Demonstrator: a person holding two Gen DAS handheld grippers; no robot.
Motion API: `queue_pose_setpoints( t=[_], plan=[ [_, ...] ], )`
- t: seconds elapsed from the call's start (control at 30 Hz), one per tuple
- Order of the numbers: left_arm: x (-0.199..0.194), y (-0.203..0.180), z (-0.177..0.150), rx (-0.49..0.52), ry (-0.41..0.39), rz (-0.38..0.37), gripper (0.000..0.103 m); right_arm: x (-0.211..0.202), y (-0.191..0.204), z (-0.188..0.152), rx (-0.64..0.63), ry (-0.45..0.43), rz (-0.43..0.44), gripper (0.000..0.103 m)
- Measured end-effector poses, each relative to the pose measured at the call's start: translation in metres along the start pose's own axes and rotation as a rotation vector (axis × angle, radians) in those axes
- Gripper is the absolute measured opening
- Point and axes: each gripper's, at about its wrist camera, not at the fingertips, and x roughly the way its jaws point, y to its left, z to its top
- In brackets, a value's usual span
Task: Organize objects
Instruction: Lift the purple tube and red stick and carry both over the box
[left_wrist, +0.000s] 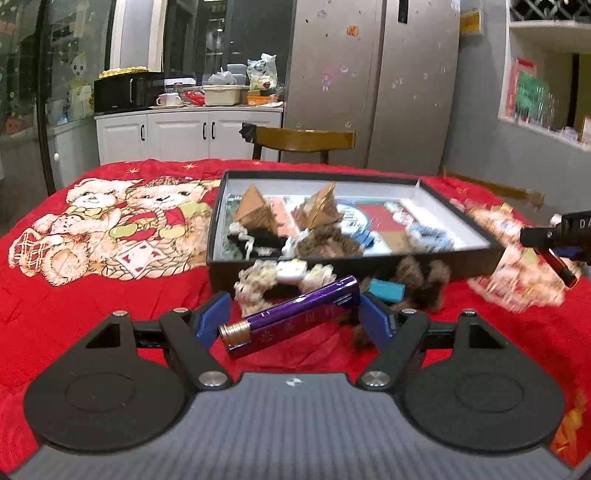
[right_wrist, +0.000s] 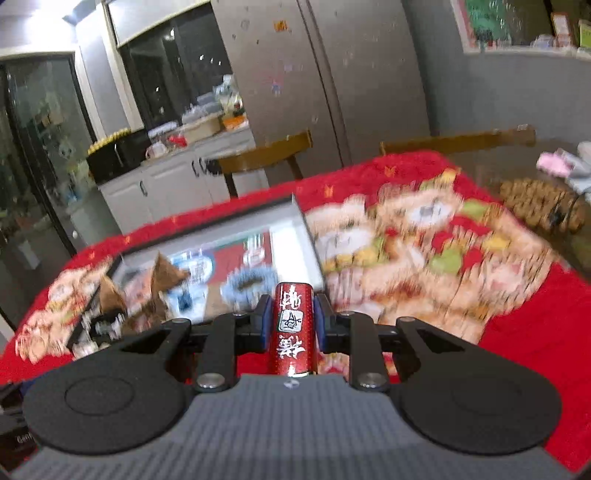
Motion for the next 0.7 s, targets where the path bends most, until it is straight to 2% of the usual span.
queue_pose_setpoints(
  t=[0.17, 0.4, 0.57, 0.7],
  plan=[
    [-0.013, -0.002, 0.027, -0.016, -0.036, -0.014, 0.08, -0.017, 0.01, 0.036, -0.01, -0.03, 0.021, 0.026],
    [-0.021, -0.024, 0.093, 0.012, -0.098, -0.02, 0.08, -0.008, 0.023, 0.082, 0.037, -0.067, 0.091, 0.027],
    [0.001, -0.039, 0.133, -0.039, -0.106, -0.049, 0.08, 0.019, 0.033, 0.104, 0.089, -0.08, 0.121, 0.027],
    [0.033, -0.047, 0.159, -0.113, -0.073, -0.078, 0.08, 0.046, 0.035, 0.114, 0.129, -0.071, 0.126, 0.027]
  ],
)
